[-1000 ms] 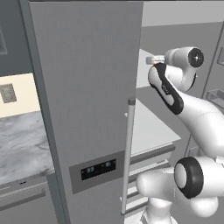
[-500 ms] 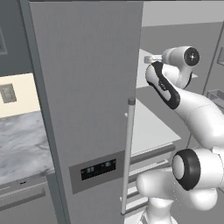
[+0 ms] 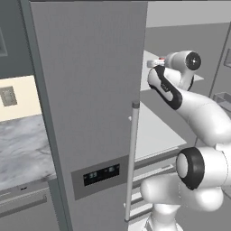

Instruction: Open the fridge, grab two sodas, and place both sodas inside the bowl with ice on the dining counter.

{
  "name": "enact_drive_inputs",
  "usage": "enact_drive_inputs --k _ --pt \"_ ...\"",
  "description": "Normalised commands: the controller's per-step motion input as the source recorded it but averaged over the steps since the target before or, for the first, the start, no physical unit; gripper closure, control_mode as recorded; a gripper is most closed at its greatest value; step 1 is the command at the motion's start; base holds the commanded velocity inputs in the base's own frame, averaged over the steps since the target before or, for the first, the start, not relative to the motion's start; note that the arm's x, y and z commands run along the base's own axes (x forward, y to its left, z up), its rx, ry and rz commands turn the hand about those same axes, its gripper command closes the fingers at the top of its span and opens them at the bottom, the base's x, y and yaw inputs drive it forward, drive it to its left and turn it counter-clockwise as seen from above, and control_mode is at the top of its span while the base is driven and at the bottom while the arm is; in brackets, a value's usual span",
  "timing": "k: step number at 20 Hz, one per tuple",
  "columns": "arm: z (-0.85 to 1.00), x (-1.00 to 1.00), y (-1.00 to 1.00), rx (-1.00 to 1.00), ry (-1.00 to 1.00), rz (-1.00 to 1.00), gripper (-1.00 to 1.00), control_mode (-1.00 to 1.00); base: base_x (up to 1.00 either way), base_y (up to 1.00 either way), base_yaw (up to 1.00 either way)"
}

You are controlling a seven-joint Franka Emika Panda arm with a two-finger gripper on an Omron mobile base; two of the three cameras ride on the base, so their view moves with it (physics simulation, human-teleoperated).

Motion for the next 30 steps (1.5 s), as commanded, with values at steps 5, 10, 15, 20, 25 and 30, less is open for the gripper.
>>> enact_drive_inputs --k 5,10,15,20,25,30 --pt "-0.20 0.16 0.00 0.00 0.01 0.00 1.00 -1.00 0.00 0.00 0.00" --pt "-0.07 0.07 0.00 0.00 0.02 0.00 1.00 -1.00 0.00 0.00 0.00" --pt "0.00 0.00 0.00 0.00 -0.01 0.00 1.00 -1.00 0.00 0.00 0.00" --pt "0.00 -0.17 -0.04 0.00 -0.02 -0.01 1.00 -1.00 0.00 0.00 0.00" --pt "-0.01 -0.48 -0.14 0.00 -0.03 -0.01 1.00 -1.00 0.00 0.00 0.00" --pt "-0.01 -0.94 -0.24 0.03 -0.07 0.00 1.00 -1.00 0.00 0.00 0.00"
